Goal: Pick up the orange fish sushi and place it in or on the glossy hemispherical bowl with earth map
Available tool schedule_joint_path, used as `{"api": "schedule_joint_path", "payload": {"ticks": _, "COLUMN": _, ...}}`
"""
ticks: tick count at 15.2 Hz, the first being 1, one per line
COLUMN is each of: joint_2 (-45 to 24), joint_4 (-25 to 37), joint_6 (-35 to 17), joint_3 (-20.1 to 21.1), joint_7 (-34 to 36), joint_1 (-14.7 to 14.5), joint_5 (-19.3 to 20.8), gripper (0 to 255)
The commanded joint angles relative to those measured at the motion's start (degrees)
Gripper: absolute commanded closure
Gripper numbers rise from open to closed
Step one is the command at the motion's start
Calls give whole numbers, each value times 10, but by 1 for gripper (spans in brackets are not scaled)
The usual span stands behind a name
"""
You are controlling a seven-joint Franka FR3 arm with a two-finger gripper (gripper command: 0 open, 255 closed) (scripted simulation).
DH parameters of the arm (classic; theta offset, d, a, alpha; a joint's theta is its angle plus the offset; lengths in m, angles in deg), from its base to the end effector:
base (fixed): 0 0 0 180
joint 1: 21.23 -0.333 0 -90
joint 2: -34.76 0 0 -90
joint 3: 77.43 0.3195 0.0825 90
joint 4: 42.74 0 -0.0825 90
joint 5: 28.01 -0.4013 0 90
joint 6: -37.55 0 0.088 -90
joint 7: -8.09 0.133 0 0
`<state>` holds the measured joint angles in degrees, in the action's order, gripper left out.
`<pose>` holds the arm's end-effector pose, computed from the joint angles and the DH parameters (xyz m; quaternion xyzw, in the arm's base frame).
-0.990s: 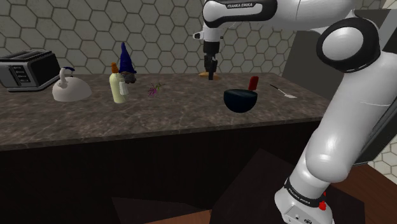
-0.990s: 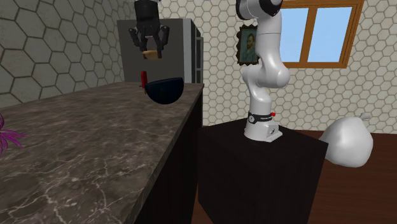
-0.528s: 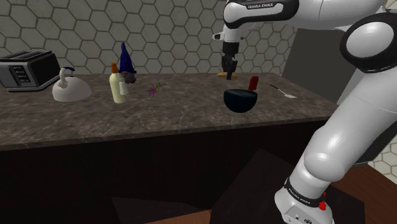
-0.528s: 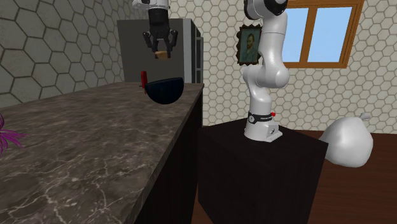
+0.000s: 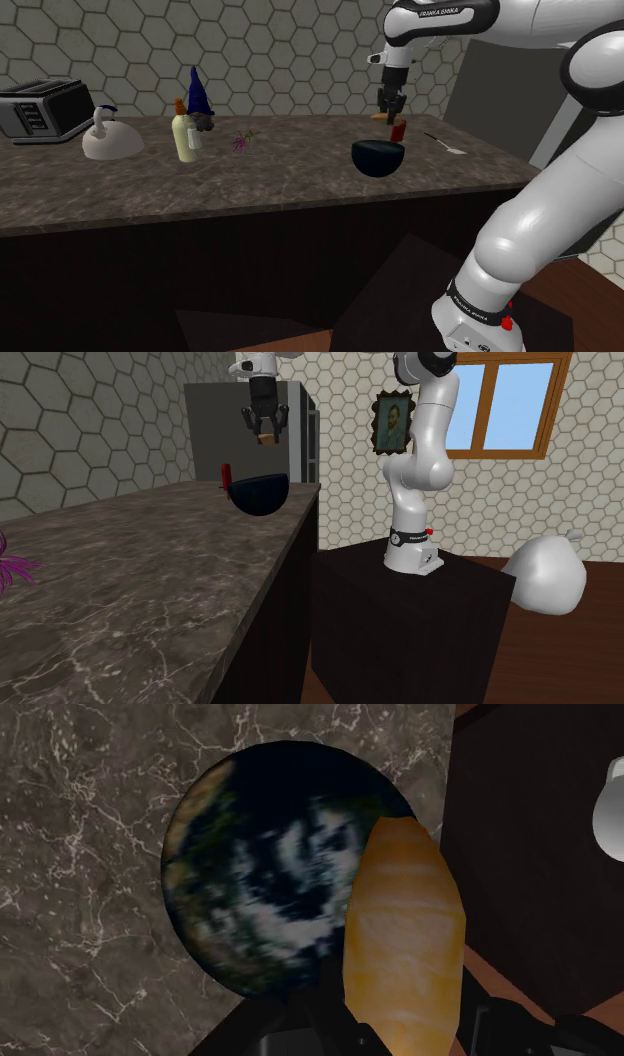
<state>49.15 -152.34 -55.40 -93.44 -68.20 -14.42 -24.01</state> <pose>0.4461 -0.2104 0.5669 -0.8894 -0.4565 0.0162 0.0181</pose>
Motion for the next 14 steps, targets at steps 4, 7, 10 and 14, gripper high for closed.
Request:
{"api": "schedule_joint_path", "payload": {"ticks": 4, "joint_2": 12, "joint_4": -43, "joint_6": -32, "joint_3": -11, "joint_7": -16, "joint_1": 8, "joint_5": 7, "gripper": 255}}
{"api": "schedule_joint_path", "payload": {"ticks": 7, "joint_2": 13, "joint_4": -67, "joint_6": -55, "joint_3": -12, "joint_7": -15, "joint_1": 9, "joint_5": 8, "gripper": 255}}
{"api": "schedule_joint_path", "payload": {"ticks": 10, "joint_2": 13, "joint_4": -90, "joint_6": -78, "joint_3": -14, "joint_7": -15, "joint_1": 10, "joint_5": 9, "gripper": 255}}
{"api": "schedule_joint_path", "payload": {"ticks": 14, "joint_2": 11, "joint_4": -117, "joint_6": -107, "joint_3": -15, "joint_7": -15, "joint_1": 10, "joint_5": 9, "gripper": 255}}
